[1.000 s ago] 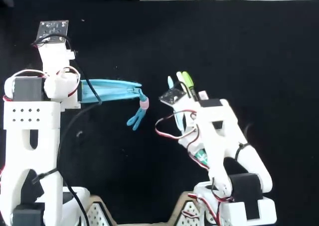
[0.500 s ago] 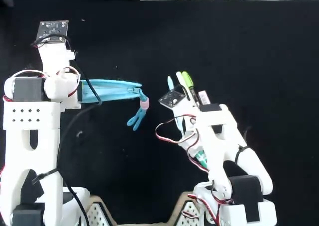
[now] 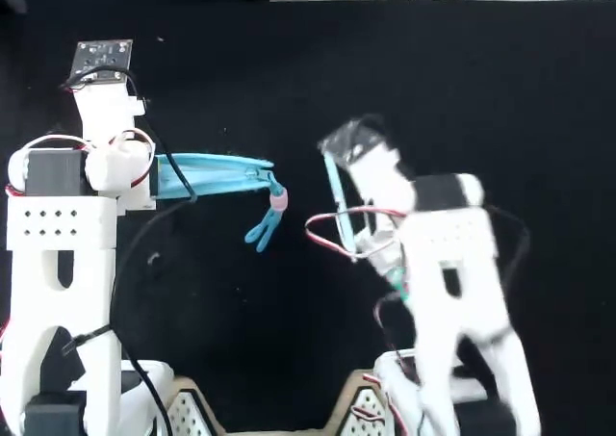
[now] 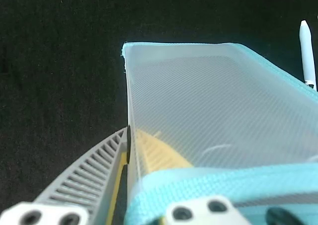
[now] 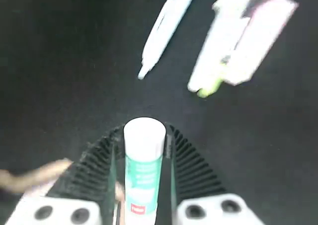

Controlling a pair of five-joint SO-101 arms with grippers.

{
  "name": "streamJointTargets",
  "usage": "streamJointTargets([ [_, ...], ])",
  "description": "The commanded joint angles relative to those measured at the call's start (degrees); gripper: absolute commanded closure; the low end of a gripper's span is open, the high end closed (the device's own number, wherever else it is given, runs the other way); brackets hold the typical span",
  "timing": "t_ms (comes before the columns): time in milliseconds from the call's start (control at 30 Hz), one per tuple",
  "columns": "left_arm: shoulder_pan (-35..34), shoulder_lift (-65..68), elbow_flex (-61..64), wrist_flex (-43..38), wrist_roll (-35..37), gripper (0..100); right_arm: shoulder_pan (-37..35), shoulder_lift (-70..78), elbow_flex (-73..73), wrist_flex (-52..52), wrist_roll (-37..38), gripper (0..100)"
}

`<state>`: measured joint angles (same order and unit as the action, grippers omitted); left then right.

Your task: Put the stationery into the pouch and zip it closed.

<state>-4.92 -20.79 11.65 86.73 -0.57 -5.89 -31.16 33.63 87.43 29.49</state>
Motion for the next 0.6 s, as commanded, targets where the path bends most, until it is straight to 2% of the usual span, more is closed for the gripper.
streamJointTargets([
  [0, 1.71, 2.02, 3.12, 0.26, 0.62, 97, -0.26, -12.62, -14.55, 2.29, -7.38, 98.8],
  [100, 1.8, 1.67, 4.18, -0.18, 0.62, 97, -5.45, -17.19, -21.58, 1.32, -14.86, 98.8],
  [267, 1.8, 1.58, 4.44, -0.09, 0.62, 97, -21.89, -19.82, -26.77, -3.87, -24.53, 98.7],
  [367, 1.8, 1.58, 4.53, 0.0, 0.62, 97, -28.4, -20.18, -24.66, -10.11, -25.76, 98.7],
  [567, 1.8, 1.58, 4.7, 0.18, 0.62, 97, -36.4, -20.18, -23.43, -20.75, -26.02, 98.7],
])
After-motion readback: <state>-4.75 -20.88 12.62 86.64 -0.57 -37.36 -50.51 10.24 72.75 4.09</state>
